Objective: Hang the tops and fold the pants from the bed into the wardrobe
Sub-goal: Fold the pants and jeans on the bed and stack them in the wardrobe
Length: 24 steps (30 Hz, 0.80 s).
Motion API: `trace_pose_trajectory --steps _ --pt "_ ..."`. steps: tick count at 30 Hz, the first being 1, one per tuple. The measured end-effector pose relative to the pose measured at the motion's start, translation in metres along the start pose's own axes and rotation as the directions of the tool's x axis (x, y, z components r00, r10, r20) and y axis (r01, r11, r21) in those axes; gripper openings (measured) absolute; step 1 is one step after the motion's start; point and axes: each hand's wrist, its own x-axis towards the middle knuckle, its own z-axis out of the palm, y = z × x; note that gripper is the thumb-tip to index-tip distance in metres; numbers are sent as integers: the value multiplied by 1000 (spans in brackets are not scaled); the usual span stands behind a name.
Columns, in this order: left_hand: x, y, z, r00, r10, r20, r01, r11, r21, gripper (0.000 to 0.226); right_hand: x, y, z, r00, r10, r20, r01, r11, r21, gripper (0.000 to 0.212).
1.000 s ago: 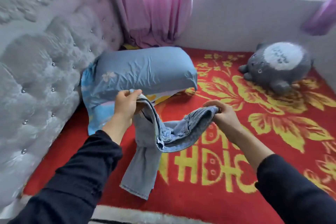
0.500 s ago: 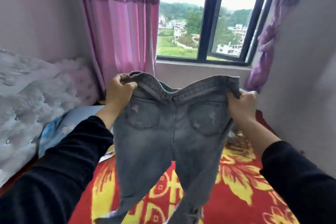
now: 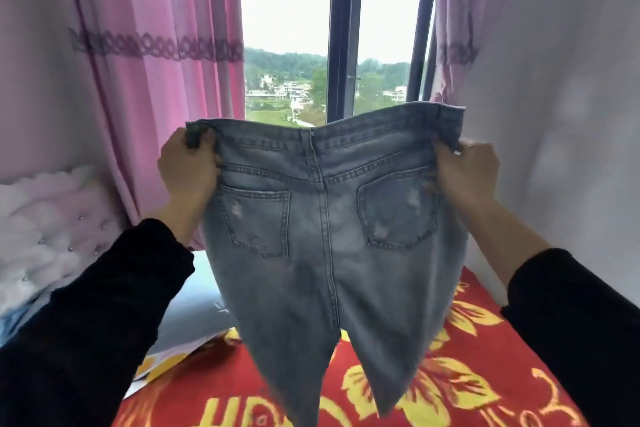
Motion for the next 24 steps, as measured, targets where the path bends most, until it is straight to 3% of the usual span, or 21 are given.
trace_pose_trajectory --steps 3,6,9,14,18,24 --pt "12 -22 31 972 -147 181 150 989 0 15 23 21 18 981 167 100 -173 983 53 36" --pt "33 -47 61 883 -373 285 373 926 55 12 42 56 49 925 311 220 -319 948 5 32" --pt "55 -79 91 813 -466 349 469 879 82 14 62 94 89 864 404 300 -423 906 1 29" --pt "62 -120 130 753 -449 482 566 815 -126 8 86 127 138 875 290 388 -320 948 12 24" --pt "76 -126 142 782 -306 543 548 752 -365 27 108 127 156 920 201 336 -245 965 96 23" --pt "92 -100 129 836 -262 482 547 472 -692 8 123 98 143 977 73 199 -138 932 337 19"
